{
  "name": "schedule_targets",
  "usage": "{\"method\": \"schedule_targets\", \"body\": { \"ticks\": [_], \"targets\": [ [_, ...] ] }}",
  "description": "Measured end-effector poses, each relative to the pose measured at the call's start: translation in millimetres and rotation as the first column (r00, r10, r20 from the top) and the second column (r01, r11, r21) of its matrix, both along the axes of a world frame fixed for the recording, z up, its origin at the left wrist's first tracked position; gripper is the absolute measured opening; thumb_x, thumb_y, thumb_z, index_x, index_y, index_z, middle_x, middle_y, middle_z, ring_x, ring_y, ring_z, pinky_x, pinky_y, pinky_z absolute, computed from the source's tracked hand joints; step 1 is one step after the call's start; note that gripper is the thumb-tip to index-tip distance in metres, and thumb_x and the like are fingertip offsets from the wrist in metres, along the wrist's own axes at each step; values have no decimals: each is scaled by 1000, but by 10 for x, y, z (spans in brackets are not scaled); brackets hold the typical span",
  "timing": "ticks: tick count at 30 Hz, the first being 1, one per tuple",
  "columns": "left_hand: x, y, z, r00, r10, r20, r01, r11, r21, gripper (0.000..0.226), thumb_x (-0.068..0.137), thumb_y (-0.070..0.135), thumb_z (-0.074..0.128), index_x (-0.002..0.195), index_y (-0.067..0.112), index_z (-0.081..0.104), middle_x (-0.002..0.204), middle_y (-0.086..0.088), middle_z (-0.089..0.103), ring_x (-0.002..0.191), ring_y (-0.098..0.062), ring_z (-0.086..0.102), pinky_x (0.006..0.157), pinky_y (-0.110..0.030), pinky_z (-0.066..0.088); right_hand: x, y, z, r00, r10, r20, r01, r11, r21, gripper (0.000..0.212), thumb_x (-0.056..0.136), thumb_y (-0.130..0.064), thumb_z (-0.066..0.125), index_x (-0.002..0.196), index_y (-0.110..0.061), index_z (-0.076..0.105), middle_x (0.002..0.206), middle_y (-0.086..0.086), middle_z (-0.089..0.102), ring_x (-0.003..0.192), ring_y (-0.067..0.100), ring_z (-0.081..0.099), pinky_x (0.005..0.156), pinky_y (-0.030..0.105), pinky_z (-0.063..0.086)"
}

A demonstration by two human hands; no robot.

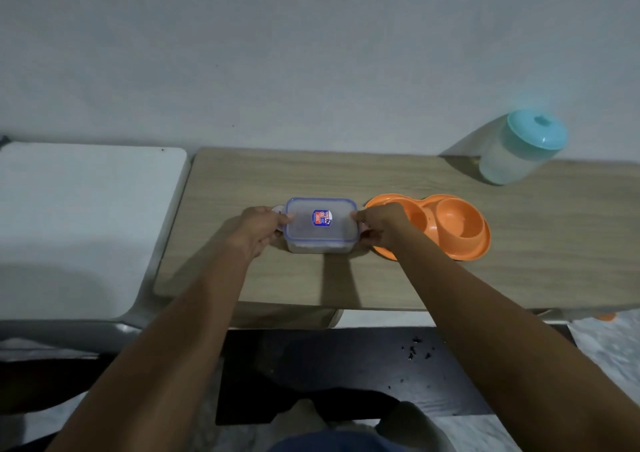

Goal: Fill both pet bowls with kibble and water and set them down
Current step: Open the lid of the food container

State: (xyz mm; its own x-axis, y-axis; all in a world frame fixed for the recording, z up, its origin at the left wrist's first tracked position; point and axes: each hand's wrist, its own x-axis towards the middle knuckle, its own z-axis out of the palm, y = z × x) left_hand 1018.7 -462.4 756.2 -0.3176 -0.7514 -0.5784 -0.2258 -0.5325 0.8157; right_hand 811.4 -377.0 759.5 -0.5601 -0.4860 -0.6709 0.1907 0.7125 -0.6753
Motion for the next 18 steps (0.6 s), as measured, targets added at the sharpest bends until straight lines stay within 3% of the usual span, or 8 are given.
{"method": "schedule_targets", "body": {
  "ticks": [2,4,7,11,13,15,17,18],
  "targets": [
    [-9,-8,-10,999,28,27,-28,999,-18,11,87,-3,66,81,6,65,75,-14,66,70,-23,59,79,-38,52,-4,-26,-100,979,4,-202,-3,1000,4,38,64,-30,87,87,-8,66,92,16,72,84,36,72,71,50,64],
    [-9,-41,-33,999,39,36,-37,999,-33,7,86,0,69,89,4,65,91,-19,67,75,-25,61,89,-44,53,-23,-52,-218,966,-24,-256,13,999,-43,39,57,-39,84,78,-11,66,85,15,72,84,40,73,78,53,62],
    [-50,-77,22,996,25,88,-18,997,-81,20,82,2,71,100,8,65,105,-16,68,83,-25,62,85,-43,54,166,105,11,931,-74,-356,39,994,-102,34,69,-43,82,76,-17,60,88,12,72,87,38,71,80,43,58],
    [-189,-123,153,918,-59,393,230,885,-405,39,80,18,66,118,26,64,108,-2,64,93,-21,61,76,-26,46,487,388,58,884,-187,-429,108,973,-203,50,76,-51,80,101,-17,53,104,9,62,90,35,62,73,41,46],
    [-324,-190,174,895,-154,418,349,825,-443,32,84,26,68,116,21,71,113,-3,71,102,-19,64,80,-24,43,667,492,14,927,-195,-320,123,965,-230,50,75,-53,80,97,-17,52,94,6,62,84,31,61,71,40,46],
    [-435,-295,165,813,-303,497,513,777,-365,32,87,39,67,104,13,76,112,-4,72,107,-22,64,84,-28,45,804,543,-28,986,-131,-101,109,975,-193,47,76,-58,79,88,-17,59,79,3,62,70,26,62,65,37,47],
    [-484,-439,127,730,-422,538,613,752,-242,50,85,52,67,97,4,75,108,-11,72,104,-29,66,80,-32,46,873,546,-40,991,-69,116,86,986,-141,44,84,-57,74,90,-15,67,83,7,69,59,21,65,57,30,46],
    [-480,-498,103,733,-455,506,610,769,-191,55,81,55,70,97,3,75,106,-12,73,102,-30,67,81,-34,49,891,540,-49,979,-63,195,93,984,-149,41,88,-54,71,95,-14,69,91,8,73,59,19,68,54,26,45]
  ]
}}
